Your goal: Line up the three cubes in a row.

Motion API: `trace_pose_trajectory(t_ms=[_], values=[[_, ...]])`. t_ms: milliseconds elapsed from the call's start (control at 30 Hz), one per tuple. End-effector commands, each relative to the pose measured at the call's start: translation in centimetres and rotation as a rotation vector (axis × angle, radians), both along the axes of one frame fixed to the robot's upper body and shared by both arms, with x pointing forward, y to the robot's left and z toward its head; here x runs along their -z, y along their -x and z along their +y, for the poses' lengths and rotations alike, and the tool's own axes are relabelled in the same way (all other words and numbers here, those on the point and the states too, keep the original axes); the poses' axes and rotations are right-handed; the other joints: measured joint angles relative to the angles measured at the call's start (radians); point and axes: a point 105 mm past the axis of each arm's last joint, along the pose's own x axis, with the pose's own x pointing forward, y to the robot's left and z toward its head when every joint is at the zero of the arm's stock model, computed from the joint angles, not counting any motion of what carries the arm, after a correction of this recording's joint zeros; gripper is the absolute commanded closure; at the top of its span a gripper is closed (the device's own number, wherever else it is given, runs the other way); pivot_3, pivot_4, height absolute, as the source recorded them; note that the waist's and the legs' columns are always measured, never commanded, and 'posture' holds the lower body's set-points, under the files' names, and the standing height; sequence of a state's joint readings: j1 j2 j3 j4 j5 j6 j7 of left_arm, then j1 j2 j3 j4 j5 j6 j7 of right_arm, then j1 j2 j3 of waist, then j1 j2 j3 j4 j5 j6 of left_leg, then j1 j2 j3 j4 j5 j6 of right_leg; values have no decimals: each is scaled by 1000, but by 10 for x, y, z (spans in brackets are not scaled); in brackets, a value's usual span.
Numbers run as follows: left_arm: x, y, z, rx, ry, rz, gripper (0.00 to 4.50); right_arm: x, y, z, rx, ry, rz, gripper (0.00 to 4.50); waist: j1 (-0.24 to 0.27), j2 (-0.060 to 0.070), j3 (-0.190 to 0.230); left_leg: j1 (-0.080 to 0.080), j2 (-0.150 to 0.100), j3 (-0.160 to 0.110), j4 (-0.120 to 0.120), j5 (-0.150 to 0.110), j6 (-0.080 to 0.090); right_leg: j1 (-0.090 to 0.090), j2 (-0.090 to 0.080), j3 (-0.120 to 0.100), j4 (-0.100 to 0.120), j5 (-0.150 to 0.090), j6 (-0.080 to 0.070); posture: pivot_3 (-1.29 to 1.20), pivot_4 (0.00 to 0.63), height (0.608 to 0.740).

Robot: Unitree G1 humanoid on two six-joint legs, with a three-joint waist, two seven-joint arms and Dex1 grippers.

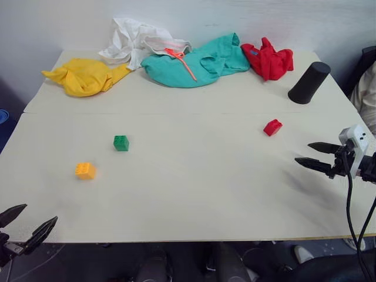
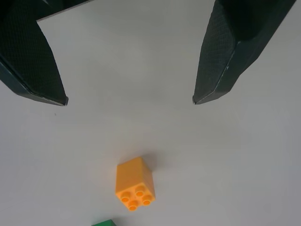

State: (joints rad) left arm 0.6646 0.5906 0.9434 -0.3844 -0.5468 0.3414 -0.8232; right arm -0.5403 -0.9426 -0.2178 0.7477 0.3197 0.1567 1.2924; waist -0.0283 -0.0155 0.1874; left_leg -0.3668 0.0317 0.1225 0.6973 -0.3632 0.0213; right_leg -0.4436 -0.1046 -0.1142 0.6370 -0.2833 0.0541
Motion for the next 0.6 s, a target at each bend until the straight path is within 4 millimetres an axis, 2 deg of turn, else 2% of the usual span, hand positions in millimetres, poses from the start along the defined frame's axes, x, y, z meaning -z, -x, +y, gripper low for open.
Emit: trace_pose_trajectory(t_ms=[33, 200, 467, 600], values=[[-8, -1, 1, 15, -28, -26, 36, -14, 1, -2, 9, -12, -55, 0, 0, 0, 0, 0, 0, 0, 0, 0, 0, 0, 0, 0, 0, 0, 0, 0, 150, 740], [-1, -3, 2, -2, -46, 3, 36, -12, 3, -4, 21, -5, -66, 0, 1, 0, 0, 0, 0, 0, 0, 0, 0, 0, 0, 0, 0, 0, 0, 0, 150, 740], [-1, -14, 3, -2, -49, -9, 36, -11, -1, -3, 37, 51, -93, 0, 0, 0, 0, 0, 0, 0, 0, 0, 0, 0, 0, 0, 0, 0, 0, 0, 150, 740], [-8, -25, -13, 53, -9, -34, 36, -12, -11, -3, 77, 97, -121, 0, 0, 0, 0, 0, 0, 0, 0, 0, 0, 0, 0, 0, 0, 0, 0, 0, 150, 740]])
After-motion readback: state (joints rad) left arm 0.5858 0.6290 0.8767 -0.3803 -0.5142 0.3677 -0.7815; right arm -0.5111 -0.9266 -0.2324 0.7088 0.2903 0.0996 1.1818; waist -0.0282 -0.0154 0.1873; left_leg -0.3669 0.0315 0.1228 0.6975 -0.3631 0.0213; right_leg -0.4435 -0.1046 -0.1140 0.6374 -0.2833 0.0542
